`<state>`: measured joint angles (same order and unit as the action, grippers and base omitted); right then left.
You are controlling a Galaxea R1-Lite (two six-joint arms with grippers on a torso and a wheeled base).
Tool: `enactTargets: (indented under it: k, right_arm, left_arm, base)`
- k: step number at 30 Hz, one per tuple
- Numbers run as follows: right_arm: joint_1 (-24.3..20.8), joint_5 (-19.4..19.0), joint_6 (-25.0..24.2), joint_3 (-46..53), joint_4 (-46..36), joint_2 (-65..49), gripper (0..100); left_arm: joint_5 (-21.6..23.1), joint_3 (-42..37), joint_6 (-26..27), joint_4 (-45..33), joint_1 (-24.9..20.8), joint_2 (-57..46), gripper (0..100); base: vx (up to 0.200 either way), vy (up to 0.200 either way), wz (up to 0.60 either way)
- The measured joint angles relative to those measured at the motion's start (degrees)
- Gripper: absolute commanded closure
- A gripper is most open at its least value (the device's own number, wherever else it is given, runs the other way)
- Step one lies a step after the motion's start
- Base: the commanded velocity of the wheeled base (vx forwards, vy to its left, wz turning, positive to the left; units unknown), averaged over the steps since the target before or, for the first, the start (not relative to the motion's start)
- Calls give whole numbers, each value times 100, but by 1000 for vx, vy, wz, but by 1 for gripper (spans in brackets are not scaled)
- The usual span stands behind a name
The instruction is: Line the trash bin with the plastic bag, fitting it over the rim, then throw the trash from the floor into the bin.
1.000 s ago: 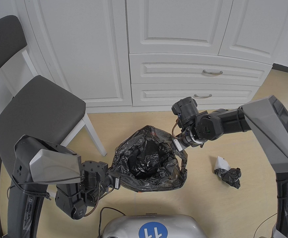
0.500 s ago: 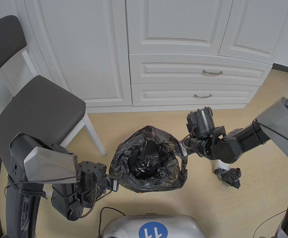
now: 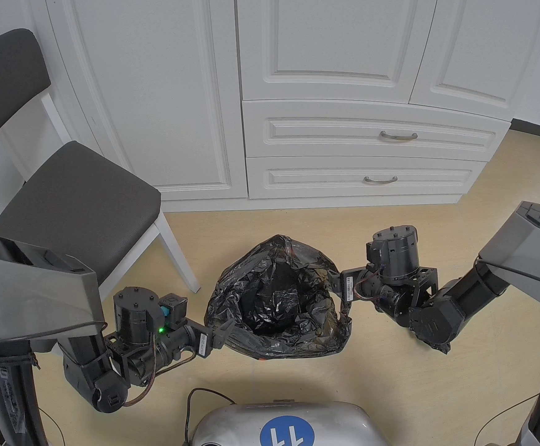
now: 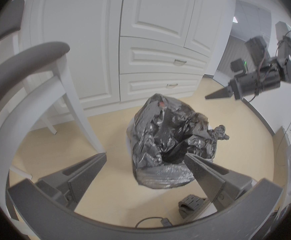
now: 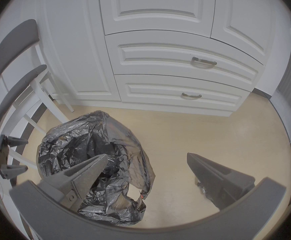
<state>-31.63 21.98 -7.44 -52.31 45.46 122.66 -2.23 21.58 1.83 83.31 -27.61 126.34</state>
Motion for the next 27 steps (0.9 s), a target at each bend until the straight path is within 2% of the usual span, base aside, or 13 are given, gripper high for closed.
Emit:
enactTargets:
  k: [4, 12, 17, 27]
  right_arm:
    - [9, -28, -79, -59, 90, 145, 0]
    - [50, -28, -457, -692, 169, 694, 0]
    - [135, -34, -655, -1145, 184, 1119, 0]
    - [501, -129, -662, -1464, 167, 1518, 0]
  left_arm:
    - [-59, 471, 6, -341, -33, -143, 0]
    - [-666, 1927, -17, -791, 88, 500, 0]
    - [-914, 2341, -44, -856, 228, 981, 0]
    - [-1046, 2759, -173, -651, 571, 1387, 0]
  base:
    - [0, 0, 0]
    - [0, 0, 0]
    - [0, 0, 0]
    - [0, 0, 0]
